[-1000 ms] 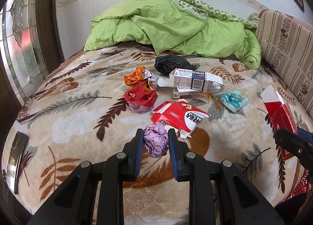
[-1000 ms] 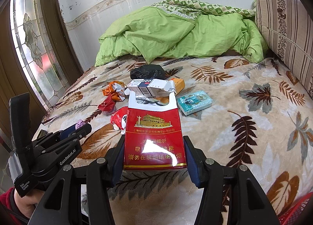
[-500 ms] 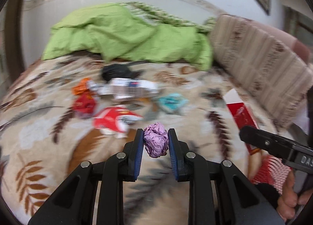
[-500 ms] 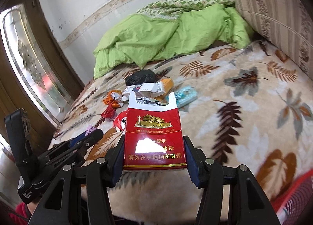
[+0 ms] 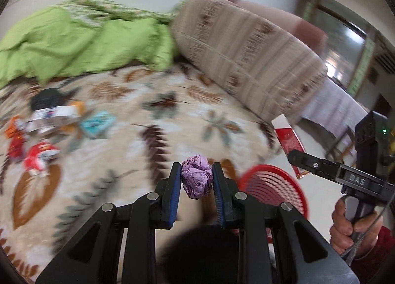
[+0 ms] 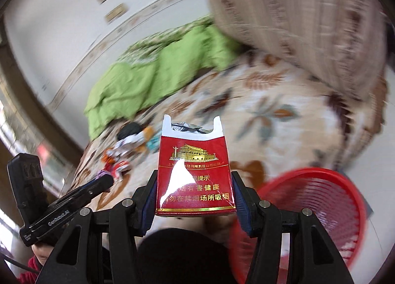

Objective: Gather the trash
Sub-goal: 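Carry both held items over the red mesh basket and open both grippers, then bring both open grippers back over the trash on the bed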

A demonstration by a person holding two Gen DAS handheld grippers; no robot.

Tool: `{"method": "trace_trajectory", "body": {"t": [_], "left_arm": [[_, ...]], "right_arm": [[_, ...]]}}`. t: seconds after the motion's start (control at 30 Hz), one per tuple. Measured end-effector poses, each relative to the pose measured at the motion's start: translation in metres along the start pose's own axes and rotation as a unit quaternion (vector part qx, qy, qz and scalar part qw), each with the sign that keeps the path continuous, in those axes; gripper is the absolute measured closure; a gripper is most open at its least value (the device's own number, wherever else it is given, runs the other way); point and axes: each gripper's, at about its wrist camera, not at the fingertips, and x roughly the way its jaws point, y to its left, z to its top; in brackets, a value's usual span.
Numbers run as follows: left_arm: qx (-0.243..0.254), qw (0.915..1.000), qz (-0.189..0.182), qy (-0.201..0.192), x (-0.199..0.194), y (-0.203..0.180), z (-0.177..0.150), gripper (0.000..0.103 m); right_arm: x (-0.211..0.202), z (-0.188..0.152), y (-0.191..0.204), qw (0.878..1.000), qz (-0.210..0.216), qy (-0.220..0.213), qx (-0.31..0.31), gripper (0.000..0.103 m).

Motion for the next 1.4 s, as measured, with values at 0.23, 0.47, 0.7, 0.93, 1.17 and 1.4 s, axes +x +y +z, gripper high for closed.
{"method": "trace_trajectory", "body": {"t": [0.23, 0.47, 0.7, 0.93, 1.17, 1.4], "left_arm": [[0.048, 0.9934, -0.078, 0.069, 0.051, -0.088, -0.003, 0.079], [0.058, 0.9893, -0.083, 0.105, 0.074, -0.121, -0.01, 0.048], [0.043, 0.9935, -0.059, 0.087, 0.048, -0.098, 0.001, 0.048], [0.0, 0.9981, -0.001, 0.061, 0.007, -0.037, -0.003, 0.044], [-0.084, 0.9935, 0.07, 0.033, -0.037, 0.061, -0.01, 0.036], [-0.182, 0.9724, 0.146, 0.01, -0.066, 0.172, -0.023, 0.036]], "right_arm": [[-0.044, -0.013, -0.065, 0.997, -0.049, -0.015, 0.06, 0.045], [-0.051, -0.026, -0.096, 0.994, -0.061, -0.004, 0.092, 0.038], [-0.056, -0.018, -0.087, 0.996, -0.045, -0.016, 0.073, 0.037], [-0.028, -0.01, -0.039, 0.999, 0.0, 0.019, 0.026, 0.036], [0.02, 0.004, 0.035, 0.997, 0.041, 0.059, -0.042, 0.034], [0.092, 0.015, 0.088, 0.988, 0.081, 0.114, -0.067, 0.034]]}}
